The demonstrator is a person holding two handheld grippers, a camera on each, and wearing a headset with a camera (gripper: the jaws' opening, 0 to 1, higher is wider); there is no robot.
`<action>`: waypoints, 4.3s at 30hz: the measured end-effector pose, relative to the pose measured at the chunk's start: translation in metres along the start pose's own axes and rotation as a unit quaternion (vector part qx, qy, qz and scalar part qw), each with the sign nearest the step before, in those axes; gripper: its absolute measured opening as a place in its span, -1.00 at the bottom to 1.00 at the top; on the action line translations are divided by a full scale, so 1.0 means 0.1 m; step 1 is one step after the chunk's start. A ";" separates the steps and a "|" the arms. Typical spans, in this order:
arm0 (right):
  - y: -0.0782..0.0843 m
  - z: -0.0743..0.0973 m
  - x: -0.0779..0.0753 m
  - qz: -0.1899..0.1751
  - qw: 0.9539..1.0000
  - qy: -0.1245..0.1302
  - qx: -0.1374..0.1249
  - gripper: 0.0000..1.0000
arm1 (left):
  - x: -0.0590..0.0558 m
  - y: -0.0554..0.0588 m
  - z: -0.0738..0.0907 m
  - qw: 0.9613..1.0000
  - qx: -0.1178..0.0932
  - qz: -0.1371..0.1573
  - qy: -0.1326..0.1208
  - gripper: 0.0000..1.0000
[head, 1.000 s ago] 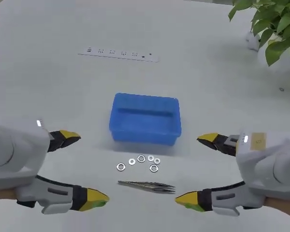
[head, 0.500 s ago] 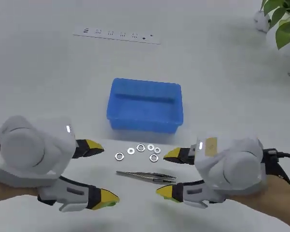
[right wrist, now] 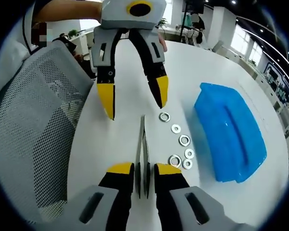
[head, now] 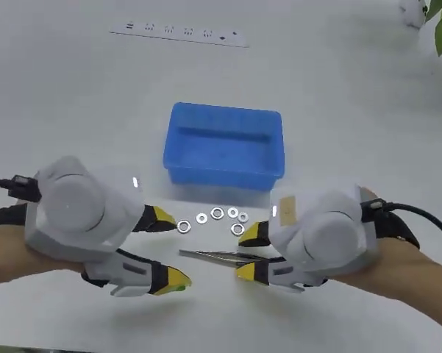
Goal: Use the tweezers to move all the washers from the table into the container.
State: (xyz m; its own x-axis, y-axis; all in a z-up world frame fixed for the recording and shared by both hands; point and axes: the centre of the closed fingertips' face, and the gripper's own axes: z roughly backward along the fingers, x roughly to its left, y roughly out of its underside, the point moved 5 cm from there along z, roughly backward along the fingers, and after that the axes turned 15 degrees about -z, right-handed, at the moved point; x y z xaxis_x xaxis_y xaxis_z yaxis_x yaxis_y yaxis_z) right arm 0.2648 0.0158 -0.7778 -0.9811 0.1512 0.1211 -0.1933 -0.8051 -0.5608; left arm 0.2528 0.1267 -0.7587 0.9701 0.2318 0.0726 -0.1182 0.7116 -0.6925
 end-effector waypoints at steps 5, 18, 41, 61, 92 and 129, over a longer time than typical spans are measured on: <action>-0.02 0.00 -0.01 0.015 1.000 -0.001 0.001 -0.68 | -0.03 -0.02 -0.05 1.000 0.002 -0.001 0.008 -0.04; -0.06 0.00 0.02 0.072 0.997 0.012 0.024 -0.85 | -0.02 -0.06 -0.11 1.000 -0.004 0.007 0.000 -0.10; -0.25 0.19 0.03 0.058 0.997 0.021 -0.049 -0.86 | 0.03 0.00 -0.23 0.997 0.058 -0.057 0.004 -0.79; -0.26 0.09 0.09 0.053 0.994 0.004 -0.092 -0.85 | -0.03 -0.43 0.07 0.998 -0.006 -0.062 -0.011 -0.80; -0.31 0.13 0.13 0.009 0.988 -0.021 -0.155 -0.86 | -0.04 -0.46 0.21 0.997 -0.030 -0.065 -0.006 -0.82; -0.34 0.09 0.12 -0.003 0.985 -0.033 -0.169 -0.78 | -0.04 -0.64 0.05 0.994 -0.091 -0.061 0.011 -0.81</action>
State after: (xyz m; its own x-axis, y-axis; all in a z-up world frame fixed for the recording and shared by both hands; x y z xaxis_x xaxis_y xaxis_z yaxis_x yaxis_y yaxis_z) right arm 0.2596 0.0398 -0.7499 -0.9790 0.1086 0.1727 -0.2038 -0.5652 -0.7994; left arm 0.2560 0.0832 -0.7109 0.9796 0.1340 0.1497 0.0398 0.6009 -0.7983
